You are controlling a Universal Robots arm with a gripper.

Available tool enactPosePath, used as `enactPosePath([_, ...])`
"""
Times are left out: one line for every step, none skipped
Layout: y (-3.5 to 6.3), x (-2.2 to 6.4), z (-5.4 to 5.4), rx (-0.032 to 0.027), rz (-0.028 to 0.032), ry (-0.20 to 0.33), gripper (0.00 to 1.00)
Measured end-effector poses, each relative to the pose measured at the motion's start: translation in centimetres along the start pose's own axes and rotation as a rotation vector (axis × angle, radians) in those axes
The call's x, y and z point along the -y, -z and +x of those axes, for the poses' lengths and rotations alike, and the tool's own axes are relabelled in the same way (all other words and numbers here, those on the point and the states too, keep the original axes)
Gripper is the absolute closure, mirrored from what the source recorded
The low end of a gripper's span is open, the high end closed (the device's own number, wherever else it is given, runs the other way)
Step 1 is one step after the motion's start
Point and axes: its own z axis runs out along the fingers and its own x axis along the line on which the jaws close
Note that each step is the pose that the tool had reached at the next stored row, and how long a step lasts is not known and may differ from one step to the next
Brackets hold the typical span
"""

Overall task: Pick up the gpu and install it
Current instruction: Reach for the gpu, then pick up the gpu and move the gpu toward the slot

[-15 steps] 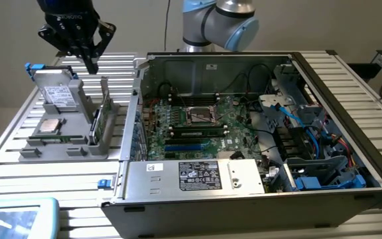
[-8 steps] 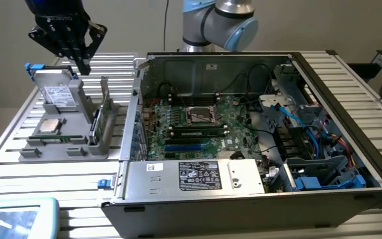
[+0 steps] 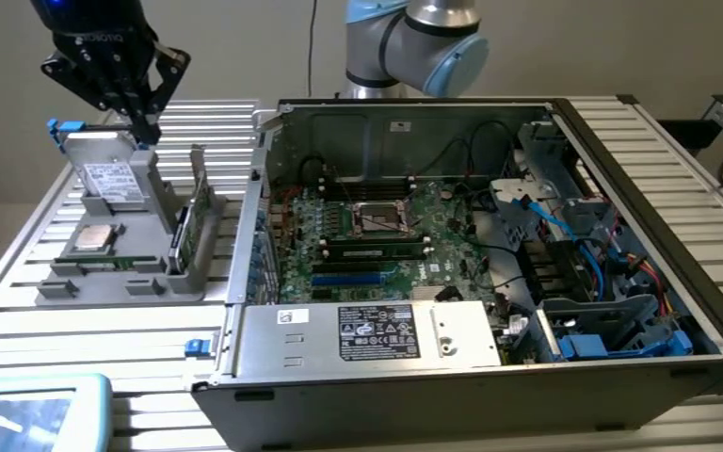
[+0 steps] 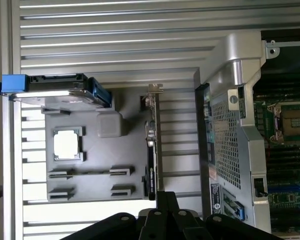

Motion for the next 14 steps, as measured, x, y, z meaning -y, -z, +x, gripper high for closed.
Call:
enactPosePath([-0.04,0.00,0.00,-0.0008,0.0001,0.000,0.90])
enactPosePath([-0.10,0.00,0.01,-0.0014,0.0000,0.000,0.90])
enactPosePath([-0.16,0.01,0.02,-0.0018,0.0000,0.000,0.90])
enactPosePath([-0.23,0.01,0.02,-0.0020,-0.0001,0.000,0.90])
enactPosePath([-0.26,0.01,0.02,-0.0022,0.0000,0.000,0.90])
enactPosePath([-0.30,0.01,0.02,-0.0023,0.0000,0.000,0.90])
enactPosePath([-0.35,0.02,0.02,-0.0024,0.0000,0.000,0.90])
enactPosePath([-0.41,0.02,0.02,-0.0023,-0.0001,0.000,0.90])
enactPosePath([-0.43,0.02,0.02,-0.0025,0.0001,0.000,0.90])
enactPosePath([-0.43,0.02,0.02,-0.0026,0.0001,0.000,0.90])
enactPosePath([-0.43,0.02,0.02,-0.0025,0.0001,0.000,0.90])
enactPosePath([-0.43,0.02,0.02,-0.0025,0.0000,0.000,0.90])
enactPosePath([-0.44,0.02,0.02,-0.0024,0.0000,0.000,0.90])
enactPosePath([-0.44,0.02,0.02,-0.0024,0.0000,0.000,0.90])
